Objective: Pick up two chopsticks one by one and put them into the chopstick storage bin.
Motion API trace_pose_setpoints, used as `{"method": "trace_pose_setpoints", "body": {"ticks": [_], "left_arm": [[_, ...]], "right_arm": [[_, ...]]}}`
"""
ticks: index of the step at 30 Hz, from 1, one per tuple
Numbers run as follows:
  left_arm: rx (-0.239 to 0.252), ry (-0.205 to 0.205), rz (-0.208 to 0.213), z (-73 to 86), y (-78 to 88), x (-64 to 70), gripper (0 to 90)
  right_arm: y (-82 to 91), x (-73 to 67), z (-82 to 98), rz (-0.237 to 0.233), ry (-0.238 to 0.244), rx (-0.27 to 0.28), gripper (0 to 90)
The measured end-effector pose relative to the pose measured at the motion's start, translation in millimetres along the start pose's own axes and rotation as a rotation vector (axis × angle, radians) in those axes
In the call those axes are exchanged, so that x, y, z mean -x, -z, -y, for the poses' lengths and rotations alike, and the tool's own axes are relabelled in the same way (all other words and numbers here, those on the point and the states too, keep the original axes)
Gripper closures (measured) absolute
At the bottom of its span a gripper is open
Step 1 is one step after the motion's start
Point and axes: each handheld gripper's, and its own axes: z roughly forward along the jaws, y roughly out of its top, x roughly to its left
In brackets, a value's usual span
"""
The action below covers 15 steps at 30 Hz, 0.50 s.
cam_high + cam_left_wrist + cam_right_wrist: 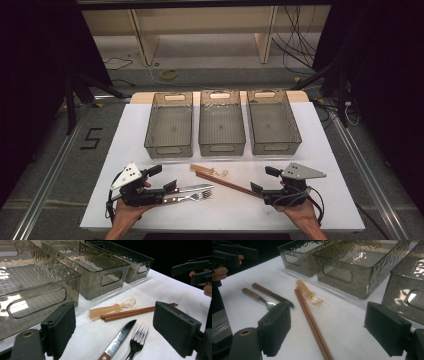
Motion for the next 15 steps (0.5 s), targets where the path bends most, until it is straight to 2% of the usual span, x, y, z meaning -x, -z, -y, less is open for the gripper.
{"method": "trace_pose_setpoints", "body": {"ticks": [8,15], "left_arm": [[-0.003,0.002,0.0,-0.1,-0.4,-0.3,17.7],[-0.006,0.006,0.002,-0.3,-0.7,-0.6,17.6]], "right_arm": [[-3.9,3.2,-5.4,-0.012,0.017,-0.044,24.9],[-7.1,7.6,-16.8,-0.032,0.056,-0.097,26.6]]}}
